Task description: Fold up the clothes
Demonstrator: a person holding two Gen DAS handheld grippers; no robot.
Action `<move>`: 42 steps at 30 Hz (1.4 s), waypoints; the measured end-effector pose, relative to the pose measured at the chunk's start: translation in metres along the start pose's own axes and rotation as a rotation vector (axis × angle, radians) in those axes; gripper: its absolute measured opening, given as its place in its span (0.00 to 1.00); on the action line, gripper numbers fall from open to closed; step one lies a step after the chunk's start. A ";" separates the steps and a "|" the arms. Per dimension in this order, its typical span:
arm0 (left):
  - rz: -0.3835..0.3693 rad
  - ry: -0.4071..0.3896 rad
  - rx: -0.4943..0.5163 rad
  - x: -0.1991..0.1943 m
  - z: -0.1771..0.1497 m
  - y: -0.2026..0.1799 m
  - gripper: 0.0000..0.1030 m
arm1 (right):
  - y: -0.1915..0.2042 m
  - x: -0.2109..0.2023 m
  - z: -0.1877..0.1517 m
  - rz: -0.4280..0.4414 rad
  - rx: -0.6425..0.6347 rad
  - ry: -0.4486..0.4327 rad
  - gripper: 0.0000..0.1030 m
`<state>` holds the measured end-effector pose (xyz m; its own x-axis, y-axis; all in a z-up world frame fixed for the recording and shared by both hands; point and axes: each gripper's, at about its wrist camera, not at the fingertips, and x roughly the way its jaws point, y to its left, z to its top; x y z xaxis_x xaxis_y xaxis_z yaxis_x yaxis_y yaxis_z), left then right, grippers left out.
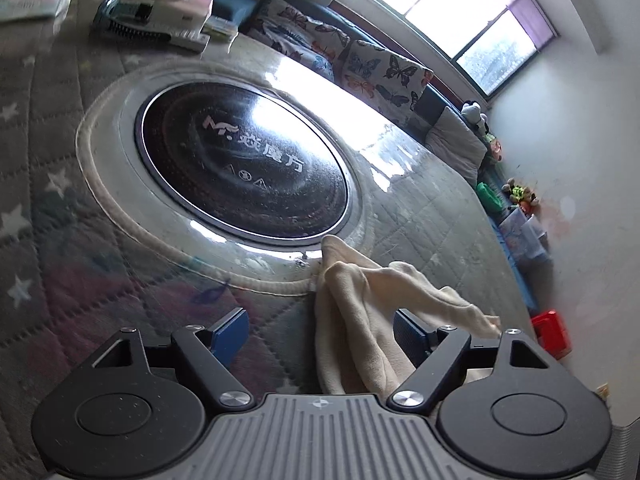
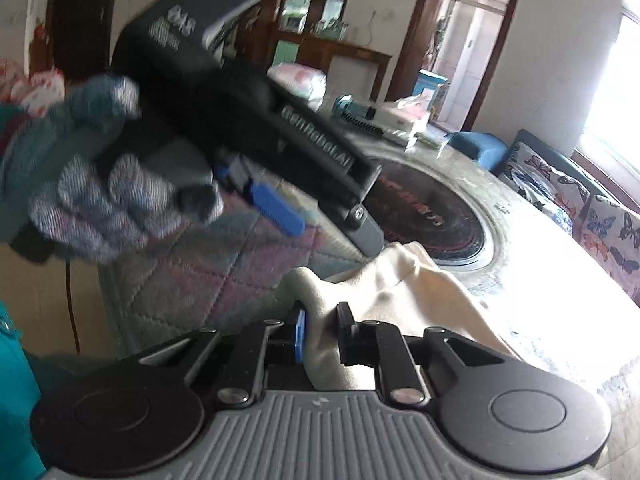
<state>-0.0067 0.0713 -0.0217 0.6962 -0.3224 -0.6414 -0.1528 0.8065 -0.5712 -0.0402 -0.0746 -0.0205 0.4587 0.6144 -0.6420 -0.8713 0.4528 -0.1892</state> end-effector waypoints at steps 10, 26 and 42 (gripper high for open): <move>-0.101 0.073 -0.151 0.022 0.002 -0.011 0.79 | -0.023 -0.027 -0.005 0.023 0.143 -0.082 0.12; -0.084 0.100 -0.186 0.036 0.000 -0.007 0.21 | -0.048 -0.060 -0.038 -0.030 0.296 -0.117 0.23; -0.024 0.081 -0.056 0.038 -0.001 -0.021 0.19 | -0.171 -0.075 -0.134 -0.397 0.772 -0.055 0.37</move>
